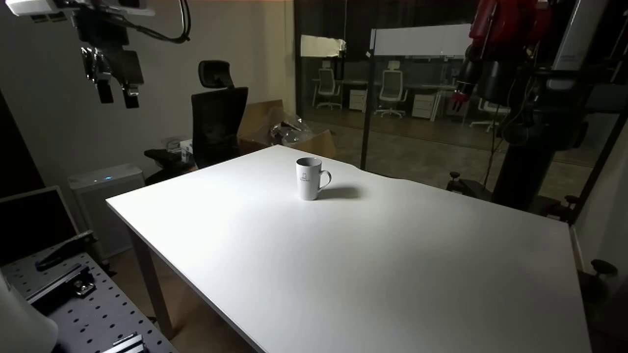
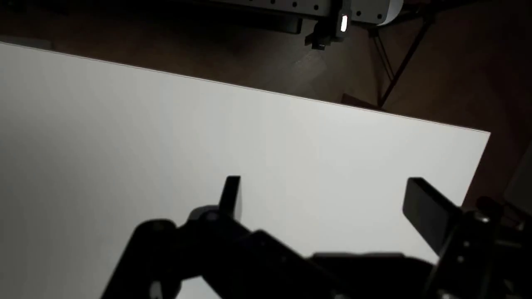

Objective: Move the mug to the left side of the table

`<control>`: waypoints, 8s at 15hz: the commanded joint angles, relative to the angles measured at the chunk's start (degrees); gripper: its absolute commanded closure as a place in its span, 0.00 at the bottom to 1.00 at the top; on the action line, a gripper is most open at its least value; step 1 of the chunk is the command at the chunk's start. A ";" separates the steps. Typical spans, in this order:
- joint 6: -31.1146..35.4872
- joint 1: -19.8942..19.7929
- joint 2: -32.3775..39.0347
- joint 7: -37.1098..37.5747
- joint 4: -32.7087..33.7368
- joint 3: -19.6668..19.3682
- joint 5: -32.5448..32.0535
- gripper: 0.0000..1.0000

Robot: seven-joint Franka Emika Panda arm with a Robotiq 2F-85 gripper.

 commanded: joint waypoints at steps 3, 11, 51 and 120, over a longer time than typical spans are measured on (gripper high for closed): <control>-0.07 0.31 0.05 0.15 0.07 -0.31 -0.22 0.00; 3.41 -4.69 4.14 -1.02 2.01 -3.34 -3.45 0.00; 12.64 -16.29 37.90 -5.16 27.55 -16.71 -12.76 0.00; -2.66 -10.00 95.76 -9.19 93.81 -17.17 -15.45 0.98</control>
